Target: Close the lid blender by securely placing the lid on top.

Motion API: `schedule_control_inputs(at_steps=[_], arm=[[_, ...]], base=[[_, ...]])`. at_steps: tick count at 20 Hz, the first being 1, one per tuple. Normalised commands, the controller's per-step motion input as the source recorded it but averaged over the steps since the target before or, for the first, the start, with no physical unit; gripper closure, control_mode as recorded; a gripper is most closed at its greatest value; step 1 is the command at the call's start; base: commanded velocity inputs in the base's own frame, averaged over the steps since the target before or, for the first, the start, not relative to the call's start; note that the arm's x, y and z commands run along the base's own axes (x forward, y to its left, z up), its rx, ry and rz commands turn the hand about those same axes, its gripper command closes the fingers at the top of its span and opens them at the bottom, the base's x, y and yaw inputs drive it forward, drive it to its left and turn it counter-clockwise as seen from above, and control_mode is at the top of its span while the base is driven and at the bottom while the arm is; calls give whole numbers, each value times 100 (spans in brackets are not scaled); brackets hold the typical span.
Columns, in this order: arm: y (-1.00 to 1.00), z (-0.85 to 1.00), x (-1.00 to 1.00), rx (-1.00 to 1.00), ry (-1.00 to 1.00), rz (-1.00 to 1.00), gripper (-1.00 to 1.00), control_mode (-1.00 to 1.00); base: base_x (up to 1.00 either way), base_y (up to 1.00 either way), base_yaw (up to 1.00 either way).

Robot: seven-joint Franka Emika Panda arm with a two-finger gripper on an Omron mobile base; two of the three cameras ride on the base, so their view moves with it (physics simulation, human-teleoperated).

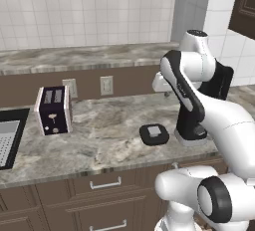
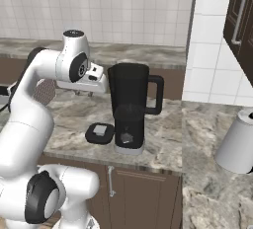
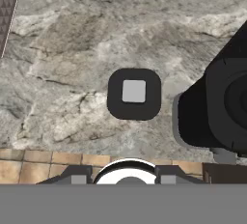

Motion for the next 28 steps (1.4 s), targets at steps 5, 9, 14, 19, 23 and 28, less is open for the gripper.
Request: schedule_control_inputs(at_steps=[5,9,14,19,23,28], arm=[[1,-2,-23,0,-2,0,-100,-100],[46,-38,-25,-13,-2,0,-100,-100],[55,-58,1,-19,6,0,-100,-100],[7,-33,11,-4,10,0,-100,-100],[0,-30,24,0,17,-8,-100,-100],[0,-34,27,2,9,-30,-100,-100]], base=[[0,0,0],[0,0,0],[0,0,0],[0,0,0],[0,0,0],[0,0,0]])
